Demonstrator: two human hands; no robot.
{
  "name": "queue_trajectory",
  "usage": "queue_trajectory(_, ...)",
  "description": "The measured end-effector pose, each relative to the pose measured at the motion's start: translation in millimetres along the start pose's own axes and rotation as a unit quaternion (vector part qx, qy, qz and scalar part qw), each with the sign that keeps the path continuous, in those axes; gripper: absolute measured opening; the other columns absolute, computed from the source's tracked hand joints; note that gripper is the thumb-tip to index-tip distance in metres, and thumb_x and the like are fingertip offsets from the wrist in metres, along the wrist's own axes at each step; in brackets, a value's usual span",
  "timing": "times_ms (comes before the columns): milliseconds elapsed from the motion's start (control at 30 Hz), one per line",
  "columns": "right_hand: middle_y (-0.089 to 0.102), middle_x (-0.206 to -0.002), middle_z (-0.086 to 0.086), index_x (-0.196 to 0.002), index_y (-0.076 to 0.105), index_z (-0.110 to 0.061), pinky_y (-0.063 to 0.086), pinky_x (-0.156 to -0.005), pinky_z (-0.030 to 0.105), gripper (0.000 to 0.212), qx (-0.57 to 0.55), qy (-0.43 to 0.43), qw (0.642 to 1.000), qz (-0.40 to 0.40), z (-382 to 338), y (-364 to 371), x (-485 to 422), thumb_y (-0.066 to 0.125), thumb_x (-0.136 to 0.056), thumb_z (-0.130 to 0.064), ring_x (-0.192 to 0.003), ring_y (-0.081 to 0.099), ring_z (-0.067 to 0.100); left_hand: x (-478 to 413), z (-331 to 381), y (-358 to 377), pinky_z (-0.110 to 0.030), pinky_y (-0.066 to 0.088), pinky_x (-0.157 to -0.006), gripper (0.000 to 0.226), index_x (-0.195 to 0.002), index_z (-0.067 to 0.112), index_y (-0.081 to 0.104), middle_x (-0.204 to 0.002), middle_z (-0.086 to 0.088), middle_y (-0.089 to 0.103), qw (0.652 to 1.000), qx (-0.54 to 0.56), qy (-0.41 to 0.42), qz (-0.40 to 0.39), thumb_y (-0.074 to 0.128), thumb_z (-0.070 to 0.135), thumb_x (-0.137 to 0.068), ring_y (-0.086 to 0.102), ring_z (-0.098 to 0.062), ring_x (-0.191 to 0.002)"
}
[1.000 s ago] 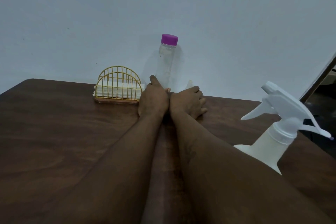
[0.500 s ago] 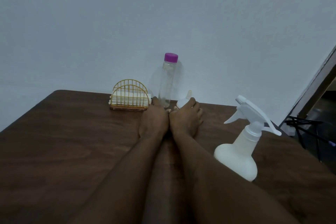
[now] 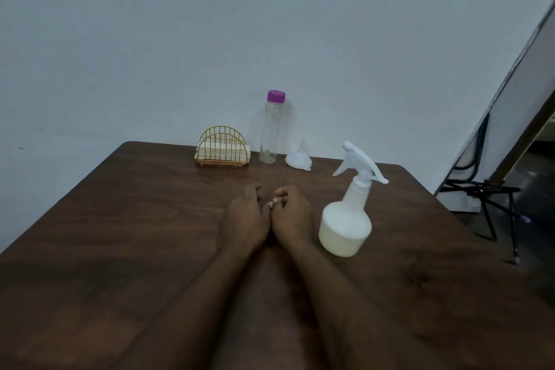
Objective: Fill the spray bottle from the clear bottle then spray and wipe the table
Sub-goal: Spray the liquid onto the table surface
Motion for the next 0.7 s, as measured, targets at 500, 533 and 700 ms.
queue_trajectory(500, 0.055, -0.071, -0.007, -0.081, 0.049, -0.02, 0.039, -0.058, 0.027, 0.05, -0.061, -0.047, 0.964, 0.256, 3, -194, 75, 0.082, -0.081, -0.058, -0.062, 0.052, 0.011, 89, 74, -4, -0.04, 0.056, -0.096, 0.056, -0.141, 0.03, 0.05, -0.126, 0.011, 0.067, 0.995, 0.09, 0.044, -0.01, 0.071, 0.044, -0.091, 0.066, -0.009, -0.109)
queue_trajectory(533, 0.057, -0.078, -0.003, -0.085, 0.048, -0.019, 0.04, -0.06, 0.029, 0.055, -0.071, -0.025, 0.967, 0.242, 9, -199, 64, 0.082, -0.077, -0.061, -0.068, 0.054, 0.015, 88, 80, -4, -0.04, 0.056, -0.096, 0.057, -0.141, 0.03, 0.049, -0.127, 0.011, 0.067, 0.995, 0.092, 0.047, -0.015, 0.072, 0.045, -0.091, 0.066, -0.01, -0.109)
queue_trajectory(700, 0.06, -0.112, -0.017, -0.122, 0.051, -0.027, 0.051, -0.08, 0.025, 0.072, -0.118, -0.015, 0.991, 0.059, 6, -186, 9, 0.091, -0.071, -0.058, -0.104, 0.062, 0.003, 83, 95, 7, -0.043, 0.056, -0.096, 0.065, -0.145, 0.029, 0.044, -0.131, 0.009, 0.065, 0.996, 0.068, 0.048, -0.04, 0.072, 0.049, -0.09, 0.064, -0.014, -0.113)
Point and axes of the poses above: each hand's wrist, its own x-axis away from the middle knuckle, its own y-axis out of the palm, z = x × y, the point moved 10 cm from there along -x, towards the middle knuckle
